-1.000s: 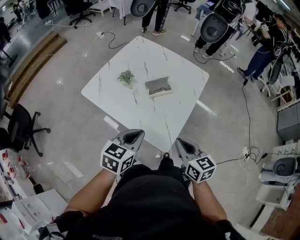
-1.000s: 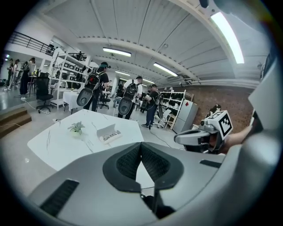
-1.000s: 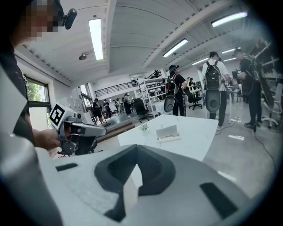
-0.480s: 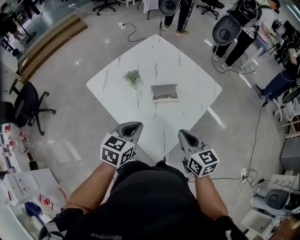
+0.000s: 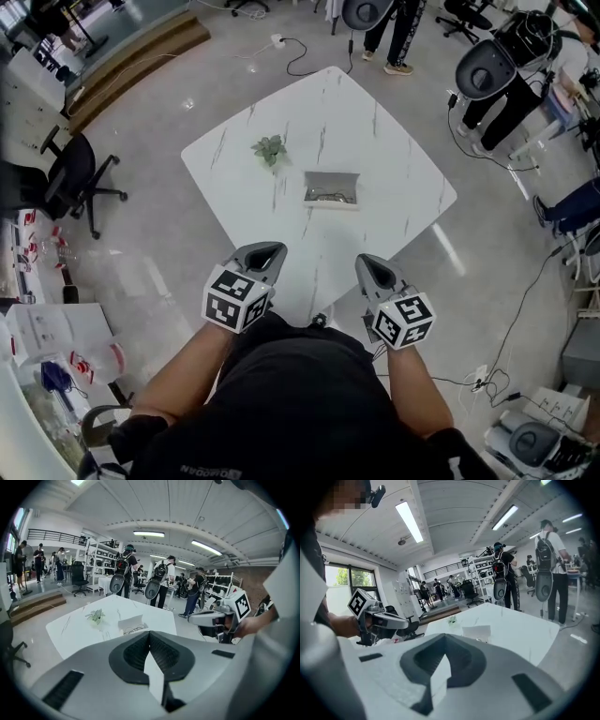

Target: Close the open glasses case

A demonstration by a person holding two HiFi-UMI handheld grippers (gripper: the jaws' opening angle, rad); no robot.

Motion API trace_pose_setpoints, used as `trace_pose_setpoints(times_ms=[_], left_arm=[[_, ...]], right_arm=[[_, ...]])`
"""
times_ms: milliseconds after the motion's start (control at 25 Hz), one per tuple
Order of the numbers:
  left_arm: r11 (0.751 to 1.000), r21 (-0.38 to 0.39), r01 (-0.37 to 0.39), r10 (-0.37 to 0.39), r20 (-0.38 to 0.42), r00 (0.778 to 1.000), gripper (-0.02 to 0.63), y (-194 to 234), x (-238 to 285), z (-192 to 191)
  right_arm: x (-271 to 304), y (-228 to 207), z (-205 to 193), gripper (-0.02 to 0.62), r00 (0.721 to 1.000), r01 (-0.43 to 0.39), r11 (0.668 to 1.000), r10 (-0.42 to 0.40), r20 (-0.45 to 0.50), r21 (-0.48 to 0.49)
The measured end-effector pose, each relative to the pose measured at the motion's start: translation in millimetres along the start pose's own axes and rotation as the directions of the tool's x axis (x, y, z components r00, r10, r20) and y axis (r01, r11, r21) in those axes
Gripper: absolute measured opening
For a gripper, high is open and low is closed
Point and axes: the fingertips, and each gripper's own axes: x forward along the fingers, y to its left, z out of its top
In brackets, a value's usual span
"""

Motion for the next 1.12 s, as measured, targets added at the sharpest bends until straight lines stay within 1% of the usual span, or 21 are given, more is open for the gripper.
trace_pose_setpoints(times_ms=[120, 280, 400, 560, 720, 840, 960, 1040, 1120], left_arm=[[1.0, -0.006, -0.02, 0.02, 0.008, 1.0, 0.005, -5.0, 2.7, 5.6], [1.0, -0.007, -0.021, 0.021, -0.019, 1.0, 0.005, -3.2, 2.8, 0.1], [1.0, -0.004, -0.009, 0.009, -0.038, 0.999, 0.005, 3.4, 4.0, -1.6], [0.999, 0.004, 0.041, -0.041, -0.05, 0.998, 0.005, 10.0, 6.1, 6.4], [0.997, 0.019, 0.075, -0.074, -0.052, 0.996, 0.005, 21.1, 12.2, 11.8], [0.996, 0.019, 0.089, -0.088, -0.068, 0.994, 0.005, 30.7, 18.5, 9.0], [0.995, 0.014, 0.101, -0.099, -0.068, 0.993, 0.005, 36.9, 19.0, 6.2], [0.995, 0.012, 0.102, -0.101, -0.072, 0.992, 0.005, 41.8, 21.6, 3.1], [0.994, 0.004, 0.106, -0.105, -0.078, 0.991, 0.005, 44.2, 23.3, -1.4]], right_arm=[[2.3, -10.7, 3.3, 0.002, 1.0, -0.023, 1.0, 0.023, -0.01, -0.014], [8.4, -18.7, 8.5, 0.002, 1.0, -0.021, 1.0, 0.021, -0.004, -0.024], [14.2, -20.2, 11.6, 0.002, 1.0, 0.004, 1.0, -0.004, 0.001, -0.025], [19.9, -15.1, 15.1, 0.002, 0.999, 0.046, 0.999, -0.046, -0.001, -0.021], [22.6, -15.9, 17.6, 0.002, 0.996, 0.094, 0.995, -0.094, 0.004, -0.027], [29.5, -23.7, 17.1, 0.003, 0.991, 0.131, 0.989, -0.132, -0.012, -0.064], [41.9, -30.4, 14.3, 0.041, 0.988, 0.136, 0.979, -0.145, -0.055, -0.15], [51.9, -36.3, 14.1, 0.043, 0.985, 0.139, 0.967, -0.158, -0.074, -0.213], [59.6, -40.3, 12.9, 0.055, 0.983, 0.137, 0.96, -0.163, -0.089, -0.243]])
